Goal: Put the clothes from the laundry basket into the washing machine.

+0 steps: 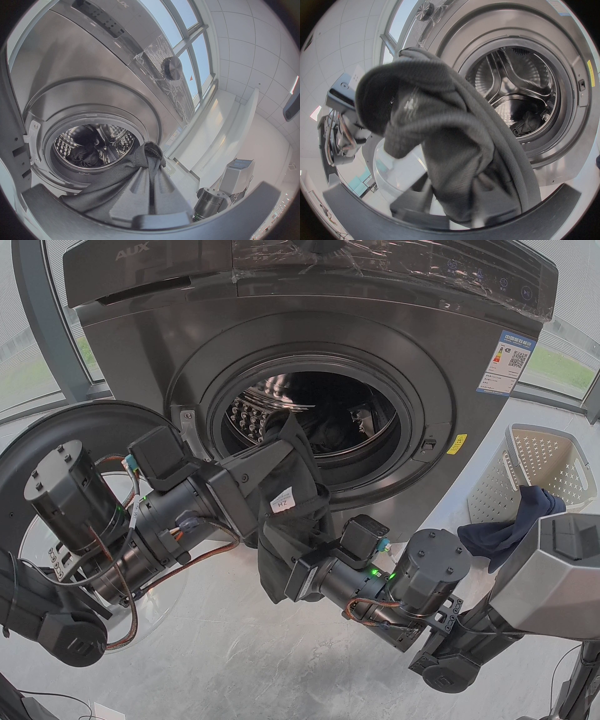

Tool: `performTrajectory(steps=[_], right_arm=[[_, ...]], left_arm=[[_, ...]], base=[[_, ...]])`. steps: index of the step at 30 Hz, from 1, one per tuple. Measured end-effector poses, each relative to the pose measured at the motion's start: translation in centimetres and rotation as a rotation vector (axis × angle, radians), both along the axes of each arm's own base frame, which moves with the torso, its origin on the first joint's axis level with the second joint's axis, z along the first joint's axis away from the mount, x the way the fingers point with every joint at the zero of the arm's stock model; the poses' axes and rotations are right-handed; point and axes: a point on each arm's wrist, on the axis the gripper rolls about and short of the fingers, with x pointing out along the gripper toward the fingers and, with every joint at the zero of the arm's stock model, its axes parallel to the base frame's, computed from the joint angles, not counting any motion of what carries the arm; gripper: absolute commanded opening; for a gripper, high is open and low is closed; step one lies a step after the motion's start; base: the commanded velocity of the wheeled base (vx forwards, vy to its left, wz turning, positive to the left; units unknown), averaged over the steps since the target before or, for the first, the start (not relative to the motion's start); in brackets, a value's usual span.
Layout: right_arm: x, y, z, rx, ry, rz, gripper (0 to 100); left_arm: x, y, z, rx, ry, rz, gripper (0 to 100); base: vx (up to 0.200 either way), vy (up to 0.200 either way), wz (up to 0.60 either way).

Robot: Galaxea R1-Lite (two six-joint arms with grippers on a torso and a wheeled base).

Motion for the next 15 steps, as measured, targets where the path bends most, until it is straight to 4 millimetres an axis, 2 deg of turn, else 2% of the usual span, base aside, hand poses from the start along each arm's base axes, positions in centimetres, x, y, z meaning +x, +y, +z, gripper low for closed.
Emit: performTrajectory(steps=[6, 11, 12, 15], right_arm=[[-0.2, -0.1, 0.3, 0.015, 0.006, -0.001, 0], [-1.5, -1.1, 0.6, 0.001, 0.022, 0.009, 0], [-1.8, -1.4, 0.8, 0.001, 0.025, 0.012, 0], [-2.9, -2.1, 1.1, 0.000, 0.038, 0.028, 0]], left_arm=[[0.1, 0.0, -0.2, 0.004, 0.006, 0.003, 0], [0.1, 0.0, -0.4, 0.011, 0.015, 0.003, 0], [0.1, 0.0, -0.4, 0.012, 0.015, 0.003, 100], [0.1, 0.0, -0.6, 0.018, 0.021, 0.004, 100]], base=[[0.000, 0.000, 0.00], [0.000, 0.000, 0.00], [0.000, 0.000, 0.00], [0.000, 0.000, 0.00]])
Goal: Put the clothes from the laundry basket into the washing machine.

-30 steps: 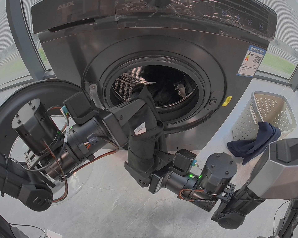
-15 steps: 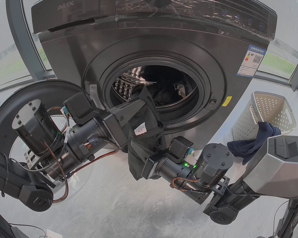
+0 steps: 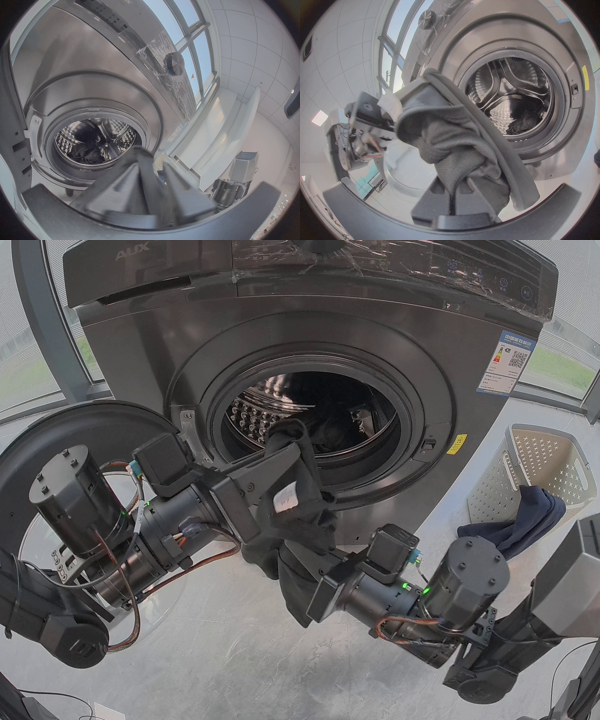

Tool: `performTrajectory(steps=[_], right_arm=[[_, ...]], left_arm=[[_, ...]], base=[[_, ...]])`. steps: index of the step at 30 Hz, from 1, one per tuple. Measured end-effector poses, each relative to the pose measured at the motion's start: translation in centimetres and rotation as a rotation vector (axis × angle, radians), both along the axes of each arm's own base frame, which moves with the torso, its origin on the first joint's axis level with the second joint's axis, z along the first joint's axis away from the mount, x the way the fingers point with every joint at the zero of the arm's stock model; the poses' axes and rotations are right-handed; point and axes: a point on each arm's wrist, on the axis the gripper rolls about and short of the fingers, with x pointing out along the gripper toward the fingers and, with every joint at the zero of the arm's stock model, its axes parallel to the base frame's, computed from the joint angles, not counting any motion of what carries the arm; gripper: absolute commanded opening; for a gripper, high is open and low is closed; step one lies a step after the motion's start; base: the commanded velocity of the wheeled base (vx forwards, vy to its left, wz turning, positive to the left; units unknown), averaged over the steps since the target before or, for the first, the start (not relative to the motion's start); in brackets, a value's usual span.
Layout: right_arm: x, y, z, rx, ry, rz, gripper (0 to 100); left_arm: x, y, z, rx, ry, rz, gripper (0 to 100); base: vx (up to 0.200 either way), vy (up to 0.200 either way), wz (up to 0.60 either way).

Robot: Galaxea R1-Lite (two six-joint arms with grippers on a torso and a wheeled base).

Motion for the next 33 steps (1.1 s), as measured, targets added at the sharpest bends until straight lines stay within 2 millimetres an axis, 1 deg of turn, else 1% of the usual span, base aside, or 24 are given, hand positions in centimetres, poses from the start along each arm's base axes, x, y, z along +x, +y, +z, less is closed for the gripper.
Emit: performTrajectory(steps=[7, 12, 16, 19, 22, 26, 30, 33], right_arm=[[-2.6, -1.9, 0.4, -0.018, 0.031, 0.033, 0], [-3.2, -2.8, 0.9, -0.010, 0.029, 0.029, 0], [-2.6, -3.2, 1.5, 0.014, 0.021, -0.043, 0], [-1.7, -3.2, 2.0, 0.034, 0.012, -0.094, 0], [-0.6, -2.8, 2.3, 0.056, 0.001, -0.131, 0], [0.7, -2.1, 2.7, 0.084, -0.011, -0.181, 0], [1.9, -1.2, 2.8, 0.097, -0.013, -0.221, 0], [2.4, -0.6, 2.8, 0.102, -0.014, -0.228, 0]], left_arm=[[0.7, -0.1, -0.6, 0.005, 0.023, 0.040, 100], [1.3, -0.1, -1.0, 0.009, 0.032, 0.062, 100], [1.5, 0.3, -1.3, 0.014, 0.040, 0.078, 100], [1.3, 0.7, -1.5, 0.022, 0.050, 0.084, 100], [0.5, 1.2, -2.3, 0.046, 0.078, 0.082, 100], [-1.0, 1.7, -3.8, 0.097, 0.126, 0.055, 100], [-2.3, 1.8, -5.3, 0.157, 0.154, 0.010, 100], [-2.7, 1.6, -6.2, 0.196, 0.161, -0.018, 100]], base=[[0.000, 0.000, 0.00], [0.000, 0.000, 0.00], [0.000, 0.000, 0.00], [0.000, 0.000, 0.00], [0.000, 0.000, 0.00], [0.000, 0.000, 0.00], [0.000, 0.000, 0.00], [0.000, 0.000, 0.00]])
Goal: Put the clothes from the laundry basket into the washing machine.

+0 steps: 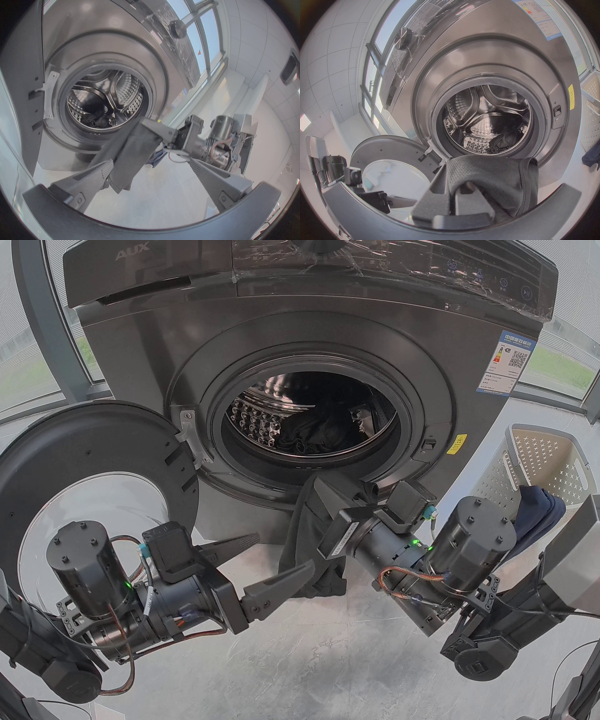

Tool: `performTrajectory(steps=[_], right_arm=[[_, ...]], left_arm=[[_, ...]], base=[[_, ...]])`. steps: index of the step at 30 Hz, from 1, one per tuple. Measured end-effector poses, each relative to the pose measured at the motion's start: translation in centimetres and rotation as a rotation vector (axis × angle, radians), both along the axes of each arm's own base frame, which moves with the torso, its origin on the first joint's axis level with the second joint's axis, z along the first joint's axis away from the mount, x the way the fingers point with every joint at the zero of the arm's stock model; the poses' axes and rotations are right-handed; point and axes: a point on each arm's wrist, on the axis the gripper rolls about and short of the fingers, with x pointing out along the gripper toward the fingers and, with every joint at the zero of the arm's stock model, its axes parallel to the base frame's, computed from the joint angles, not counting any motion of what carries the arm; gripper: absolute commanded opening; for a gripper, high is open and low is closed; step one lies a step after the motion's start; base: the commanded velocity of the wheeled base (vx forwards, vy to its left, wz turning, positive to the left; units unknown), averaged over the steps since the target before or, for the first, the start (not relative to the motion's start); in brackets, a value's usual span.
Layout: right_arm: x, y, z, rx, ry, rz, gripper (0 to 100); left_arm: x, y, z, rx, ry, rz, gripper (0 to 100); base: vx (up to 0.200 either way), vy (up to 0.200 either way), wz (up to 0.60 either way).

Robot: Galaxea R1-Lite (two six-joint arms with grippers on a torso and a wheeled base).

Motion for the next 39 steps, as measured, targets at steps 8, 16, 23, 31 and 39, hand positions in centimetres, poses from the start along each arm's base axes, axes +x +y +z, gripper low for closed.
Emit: performTrajectory(steps=[8, 16, 23, 31, 39], right_arm=[[0.4, 0.7, 0.1, 0.008, -0.005, 0.001, 0], [0.1, 0.7, 0.1, 0.015, 0.004, 0.012, 0], [-0.1, 0.7, 0.2, 0.017, 0.002, 0.016, 0], [-0.3, 0.8, 0.2, 0.017, 0.001, 0.023, 0], [-0.4, 0.9, 0.1, 0.018, 0.004, 0.025, 0]], left_arm=[[1.5, -1.3, -1.8, 0.071, -0.012, -0.002, 100], [4.4, -2.5, -2.7, 0.069, -0.056, 0.037, 100], [6.0, -3.1, -3.8, 0.081, -0.045, 0.065, 100], [7.5, -3.9, -3.9, 0.071, -0.065, 0.081, 0], [7.9, -4.5, -3.9, 0.057, -0.083, 0.075, 0]], base=[[0.000, 0.000, 0.00], [0.000, 0.000, 0.00], [0.000, 0.000, 0.00], [0.000, 0.000, 0.00], [0.000, 0.000, 0.00]])
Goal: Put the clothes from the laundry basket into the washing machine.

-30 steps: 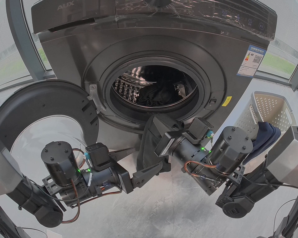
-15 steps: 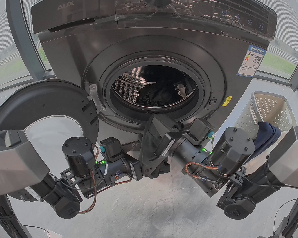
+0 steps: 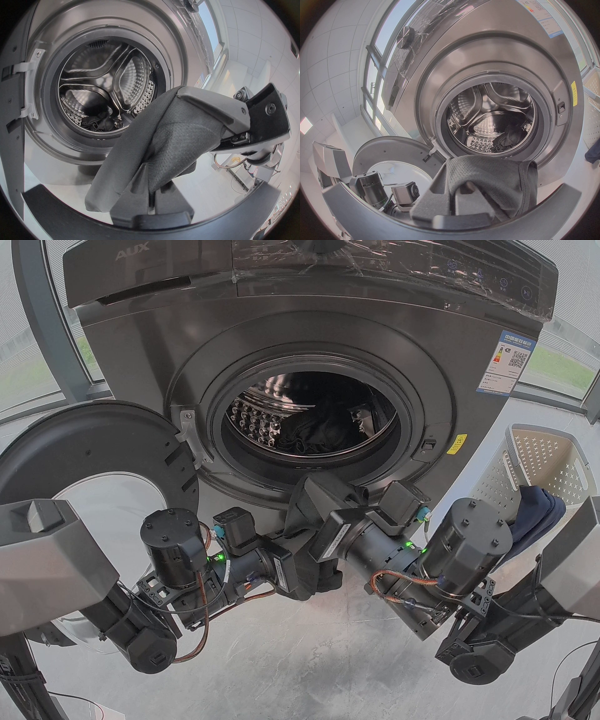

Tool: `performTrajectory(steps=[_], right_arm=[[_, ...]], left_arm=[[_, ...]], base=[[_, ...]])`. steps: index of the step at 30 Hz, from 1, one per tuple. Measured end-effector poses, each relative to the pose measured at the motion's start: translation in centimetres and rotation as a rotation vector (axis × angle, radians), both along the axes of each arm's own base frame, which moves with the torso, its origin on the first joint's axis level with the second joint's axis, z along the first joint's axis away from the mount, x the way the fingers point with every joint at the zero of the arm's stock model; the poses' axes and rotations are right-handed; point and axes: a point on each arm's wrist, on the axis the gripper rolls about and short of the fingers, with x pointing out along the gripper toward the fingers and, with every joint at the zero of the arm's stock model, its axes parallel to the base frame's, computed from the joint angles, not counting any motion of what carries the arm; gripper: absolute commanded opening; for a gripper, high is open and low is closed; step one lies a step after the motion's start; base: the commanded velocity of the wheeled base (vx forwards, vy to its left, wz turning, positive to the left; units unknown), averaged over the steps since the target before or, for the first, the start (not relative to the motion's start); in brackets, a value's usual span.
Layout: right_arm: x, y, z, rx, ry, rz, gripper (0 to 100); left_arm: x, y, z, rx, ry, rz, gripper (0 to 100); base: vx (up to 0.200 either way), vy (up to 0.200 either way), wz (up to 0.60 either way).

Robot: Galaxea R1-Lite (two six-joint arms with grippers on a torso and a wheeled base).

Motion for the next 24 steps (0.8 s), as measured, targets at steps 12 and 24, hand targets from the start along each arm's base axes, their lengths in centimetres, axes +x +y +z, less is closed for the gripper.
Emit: performTrajectory(steps=[12, 24], right_arm=[[0.2, -0.1, -0.1, 0.010, 0.005, 0.000, 100], [1.7, -4.0, -2.1, -0.043, 0.061, -0.102, 100]], left_arm=[[-2.8, 1.8, 1.9, -0.014, -0.026, -0.026, 0], [-5.2, 4.4, 5.0, -0.096, -0.148, -0.127, 0]], base=[[0.000, 0.000, 0.00], [0.000, 0.000, 0.00]])
